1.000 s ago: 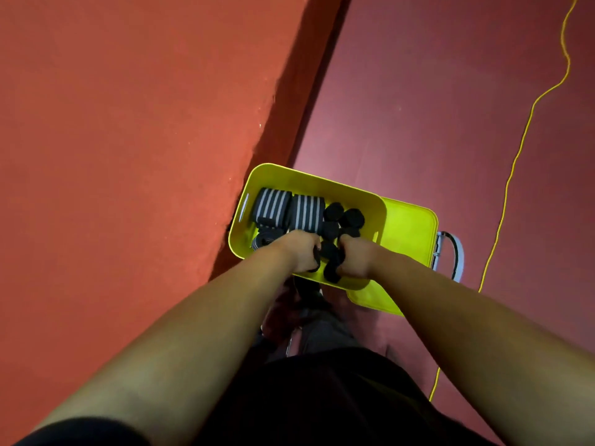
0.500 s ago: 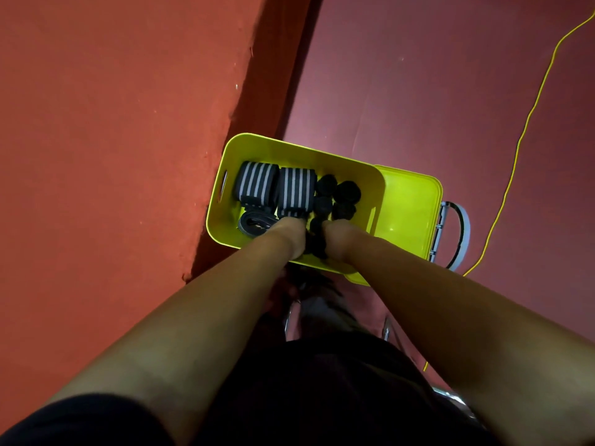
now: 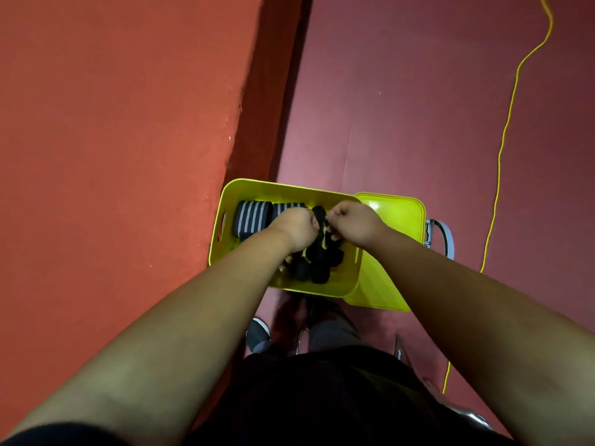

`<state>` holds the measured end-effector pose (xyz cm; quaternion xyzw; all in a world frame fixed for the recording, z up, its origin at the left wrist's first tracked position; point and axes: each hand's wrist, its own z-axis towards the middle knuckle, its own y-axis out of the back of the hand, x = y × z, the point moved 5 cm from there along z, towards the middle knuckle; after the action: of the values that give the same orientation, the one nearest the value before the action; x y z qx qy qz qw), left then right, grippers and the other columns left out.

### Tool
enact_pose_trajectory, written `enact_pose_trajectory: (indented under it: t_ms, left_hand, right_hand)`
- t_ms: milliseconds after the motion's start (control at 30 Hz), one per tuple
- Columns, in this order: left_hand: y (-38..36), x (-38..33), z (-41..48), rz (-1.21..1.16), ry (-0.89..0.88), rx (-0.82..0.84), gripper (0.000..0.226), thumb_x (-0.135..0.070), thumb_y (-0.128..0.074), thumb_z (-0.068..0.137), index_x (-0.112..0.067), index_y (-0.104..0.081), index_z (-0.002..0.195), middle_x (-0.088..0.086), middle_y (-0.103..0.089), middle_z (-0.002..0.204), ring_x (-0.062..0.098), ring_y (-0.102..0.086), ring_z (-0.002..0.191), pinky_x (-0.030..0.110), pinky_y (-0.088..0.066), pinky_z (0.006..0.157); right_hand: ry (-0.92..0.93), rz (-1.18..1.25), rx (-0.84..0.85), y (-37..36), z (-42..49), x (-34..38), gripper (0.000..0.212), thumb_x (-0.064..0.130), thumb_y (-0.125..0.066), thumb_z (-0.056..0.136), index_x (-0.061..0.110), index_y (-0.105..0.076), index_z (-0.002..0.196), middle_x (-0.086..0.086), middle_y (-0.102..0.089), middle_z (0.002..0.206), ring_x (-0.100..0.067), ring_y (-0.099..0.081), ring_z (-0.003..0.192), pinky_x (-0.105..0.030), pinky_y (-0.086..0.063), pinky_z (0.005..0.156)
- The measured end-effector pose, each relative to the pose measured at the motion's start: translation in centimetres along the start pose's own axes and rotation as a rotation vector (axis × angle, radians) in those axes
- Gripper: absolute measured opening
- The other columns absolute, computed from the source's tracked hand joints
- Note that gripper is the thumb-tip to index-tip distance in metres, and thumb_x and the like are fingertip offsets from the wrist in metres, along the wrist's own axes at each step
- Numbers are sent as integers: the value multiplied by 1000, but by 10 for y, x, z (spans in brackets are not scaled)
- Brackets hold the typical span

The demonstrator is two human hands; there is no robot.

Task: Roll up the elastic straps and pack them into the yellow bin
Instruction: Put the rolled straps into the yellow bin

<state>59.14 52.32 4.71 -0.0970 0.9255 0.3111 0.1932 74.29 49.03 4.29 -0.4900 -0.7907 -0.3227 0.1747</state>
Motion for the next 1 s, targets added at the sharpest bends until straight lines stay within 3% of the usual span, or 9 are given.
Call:
enact_pose_trajectory:
  t_ms: [133,267,467,567,633,667,767,867,1000]
  left_hand:
    - [13,-59,3,21,-92,-13,18,-16,-59,103,-16,-77,104,9,-78,109,29,-72,103,34,-57,91]
    - [-5,-106,10,-38,-182,17,19,-6,-60,99,-13,-77,99,10,-81,108,30,-74,105,39,-59,95]
    - [-70,-155,28,-1,-279,155,18,-10,-59,100,-21,-71,93,3,-77,104,27,-75,103,40,-61,90]
    - [-99,-159,39,40,-263,204,17,-14,-57,103,-15,-73,98,8,-78,109,29,-72,105,39,-59,92]
    - [-114,-155,48,69,-230,226,21,-16,-55,104,-9,-75,102,11,-78,109,31,-72,105,40,-59,92]
    - [-121,-151,53,83,-216,230,23,-17,-55,104,-8,-76,102,12,-78,109,32,-72,106,42,-59,92]
    - [-133,-143,64,120,-183,233,25,-20,-55,105,-7,-76,102,12,-78,110,33,-71,105,45,-59,93]
    - [-137,-143,70,117,-167,236,25,-20,-55,104,-7,-76,104,12,-78,110,33,-72,105,46,-59,95]
    - [-141,-137,75,117,-125,253,24,-19,-55,103,-8,-75,108,12,-78,110,32,-73,106,48,-60,97]
  right_hand:
    - [-29,391,-175,54,-11,-10,16,11,-57,108,13,-65,94,-8,-67,78,-19,-61,60,-31,-53,53]
    - [-153,521,-293,90,-13,-64,11,11,-57,107,10,-63,97,-9,-65,77,-19,-60,59,-32,-53,56]
    - [-367,435,-303,96,-15,-158,18,2,-53,102,10,-55,85,-16,-60,90,-28,-71,77,-40,-57,71]
    - [-431,357,-274,89,-5,-203,11,22,-64,88,15,-58,83,-16,-65,97,-37,-72,98,-53,-61,90]
    - [-450,368,-298,84,6,-235,32,32,-66,74,7,-59,92,-16,-63,95,-38,-70,95,-52,-60,84]
    - [-456,389,-304,82,5,-238,38,30,-68,76,3,-55,100,-15,-62,95,-35,-67,89,-48,-56,78]
    - [-453,365,-365,87,1,-232,22,18,-69,90,8,-55,104,-11,-59,91,-30,-58,78,-38,-47,69]
    - [-443,318,-357,90,9,-239,17,17,-71,91,12,-57,99,-8,-56,80,-29,-54,71,-32,-39,58]
    - [-478,318,-308,85,19,-253,26,16,-71,91,2,-66,112,-18,-70,94,-28,-57,68,-36,-46,65]
